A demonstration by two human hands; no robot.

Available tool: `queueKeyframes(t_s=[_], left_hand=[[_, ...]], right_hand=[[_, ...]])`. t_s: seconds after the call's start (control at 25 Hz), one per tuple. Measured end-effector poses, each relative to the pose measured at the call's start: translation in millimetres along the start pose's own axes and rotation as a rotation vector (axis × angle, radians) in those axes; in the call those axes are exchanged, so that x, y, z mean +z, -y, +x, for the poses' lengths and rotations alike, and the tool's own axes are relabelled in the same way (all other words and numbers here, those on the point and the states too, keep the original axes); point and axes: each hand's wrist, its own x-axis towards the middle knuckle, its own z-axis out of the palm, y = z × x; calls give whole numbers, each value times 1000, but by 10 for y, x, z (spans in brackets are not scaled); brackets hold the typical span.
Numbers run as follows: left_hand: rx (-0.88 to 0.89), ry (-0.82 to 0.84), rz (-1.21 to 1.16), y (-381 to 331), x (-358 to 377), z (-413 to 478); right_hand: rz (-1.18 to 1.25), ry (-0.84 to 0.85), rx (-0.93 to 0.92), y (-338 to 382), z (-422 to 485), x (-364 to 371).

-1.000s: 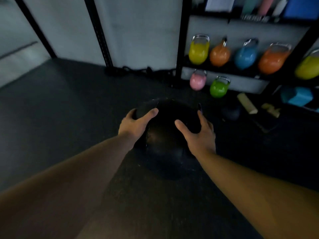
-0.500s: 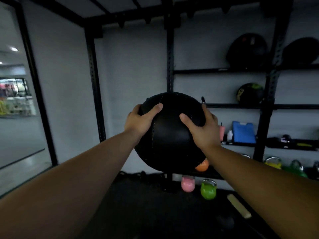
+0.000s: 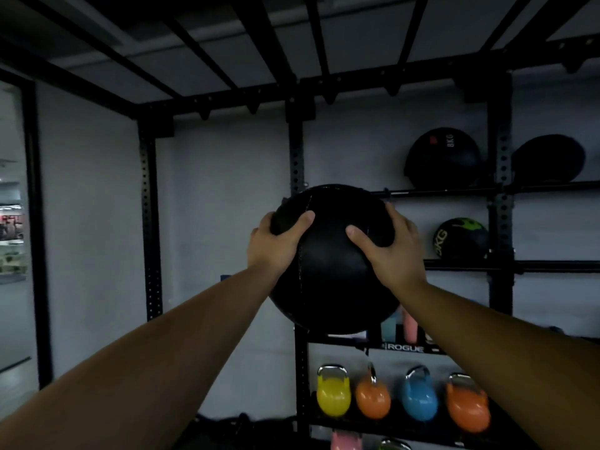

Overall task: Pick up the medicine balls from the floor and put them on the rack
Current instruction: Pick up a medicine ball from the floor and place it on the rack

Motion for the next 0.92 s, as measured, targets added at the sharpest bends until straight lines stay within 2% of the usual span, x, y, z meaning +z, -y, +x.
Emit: queueKeyframes(t_s=[0.28,0.48,0.72,0.92], left_hand=[[12,-58,11,792,606,1453],[88,13,60,1319,1155,2754],[89,90,53,1865,2094,4047],[89,66,67,2507,2837,5016]], right_hand=[[72,61,-5,-1053,1225,994],[141,-42,3,-1951,2060,1722],[45,-131,-9,-2923,3165,2106],[88,-115,0,-3945,3984,2622]])
